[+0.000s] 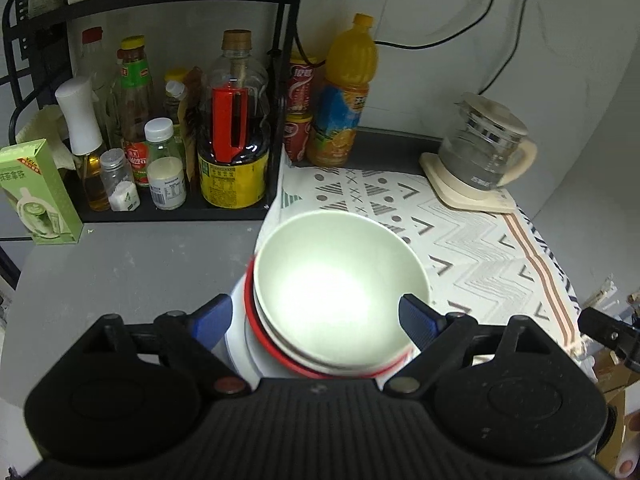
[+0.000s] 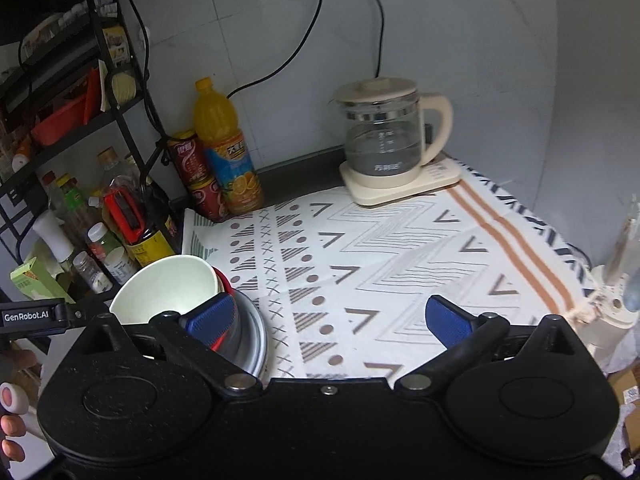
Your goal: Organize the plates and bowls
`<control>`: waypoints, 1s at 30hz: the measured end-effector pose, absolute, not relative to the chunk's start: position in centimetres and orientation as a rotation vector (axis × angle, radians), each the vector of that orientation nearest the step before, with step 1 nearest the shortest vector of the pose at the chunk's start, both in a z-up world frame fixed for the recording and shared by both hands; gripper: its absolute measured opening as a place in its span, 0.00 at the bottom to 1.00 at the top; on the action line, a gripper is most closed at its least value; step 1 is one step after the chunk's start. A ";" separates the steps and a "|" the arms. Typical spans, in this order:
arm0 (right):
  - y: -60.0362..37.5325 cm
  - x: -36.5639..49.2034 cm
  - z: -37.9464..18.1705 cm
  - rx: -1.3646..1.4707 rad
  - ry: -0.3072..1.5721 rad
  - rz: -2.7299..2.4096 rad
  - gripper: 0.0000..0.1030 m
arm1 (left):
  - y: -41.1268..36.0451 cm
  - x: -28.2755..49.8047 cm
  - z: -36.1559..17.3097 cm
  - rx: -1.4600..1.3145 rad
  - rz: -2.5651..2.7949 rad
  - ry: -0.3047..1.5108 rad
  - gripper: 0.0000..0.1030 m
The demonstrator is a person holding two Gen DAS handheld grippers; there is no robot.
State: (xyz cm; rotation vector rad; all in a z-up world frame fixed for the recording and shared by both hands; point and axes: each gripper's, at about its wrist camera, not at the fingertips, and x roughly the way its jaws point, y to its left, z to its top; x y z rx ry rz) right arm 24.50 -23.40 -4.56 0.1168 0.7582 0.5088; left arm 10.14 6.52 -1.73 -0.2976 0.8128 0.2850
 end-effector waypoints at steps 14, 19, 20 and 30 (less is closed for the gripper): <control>-26.9 16.8 -3.5 0.104 0.710 0.435 1.00 | 2.8 2.7 0.8 -0.209 0.222 0.766 0.86; -27.9 14.3 -3.0 0.105 0.691 0.423 1.00 | 2.1 0.3 1.4 -0.198 0.213 0.746 0.86; -28.1 13.9 -2.9 0.106 0.687 0.421 1.00 | 2.0 -0.1 1.5 -0.195 0.210 0.742 0.86; -29.0 9.6 -2.1 0.093 0.640 0.435 1.00 | 1.3 -4.1 1.7 -0.169 0.193 0.719 0.86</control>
